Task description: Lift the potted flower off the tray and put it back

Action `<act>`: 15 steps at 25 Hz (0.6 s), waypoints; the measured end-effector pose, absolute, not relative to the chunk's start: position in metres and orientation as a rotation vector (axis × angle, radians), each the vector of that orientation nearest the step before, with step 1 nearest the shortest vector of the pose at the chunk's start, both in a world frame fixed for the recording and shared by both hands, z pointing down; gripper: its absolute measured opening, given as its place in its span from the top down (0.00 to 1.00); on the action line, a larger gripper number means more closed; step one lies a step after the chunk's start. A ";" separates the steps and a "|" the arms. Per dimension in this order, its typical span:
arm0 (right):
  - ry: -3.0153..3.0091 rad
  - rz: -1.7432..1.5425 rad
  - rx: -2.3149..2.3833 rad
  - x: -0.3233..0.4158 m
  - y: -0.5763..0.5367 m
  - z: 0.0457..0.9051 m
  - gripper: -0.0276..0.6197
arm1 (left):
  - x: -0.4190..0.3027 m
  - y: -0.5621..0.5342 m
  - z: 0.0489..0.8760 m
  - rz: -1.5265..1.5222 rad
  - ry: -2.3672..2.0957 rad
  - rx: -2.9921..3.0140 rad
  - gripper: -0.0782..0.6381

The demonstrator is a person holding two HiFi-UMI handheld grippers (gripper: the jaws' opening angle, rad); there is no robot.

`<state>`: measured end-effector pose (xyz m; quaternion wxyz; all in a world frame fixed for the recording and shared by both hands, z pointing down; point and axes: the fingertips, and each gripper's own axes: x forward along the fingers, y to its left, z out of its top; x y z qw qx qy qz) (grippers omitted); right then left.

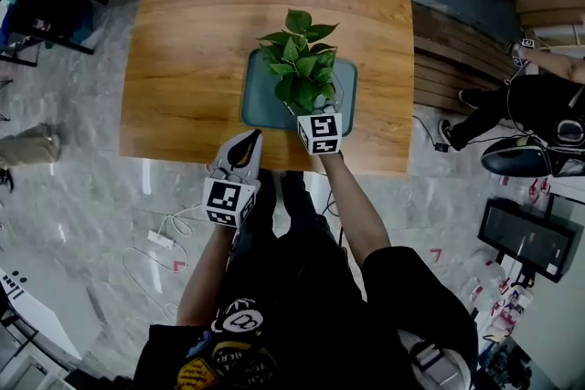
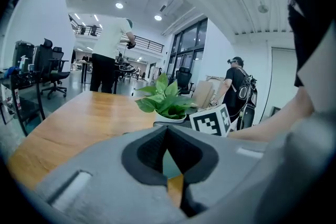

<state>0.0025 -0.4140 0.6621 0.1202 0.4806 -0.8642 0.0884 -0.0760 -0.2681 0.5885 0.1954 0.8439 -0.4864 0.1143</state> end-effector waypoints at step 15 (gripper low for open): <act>-2.607 0.230 1.407 0.018 -0.387 0.485 0.14 | -0.065 -0.282 0.446 0.139 -1.455 2.472 0.90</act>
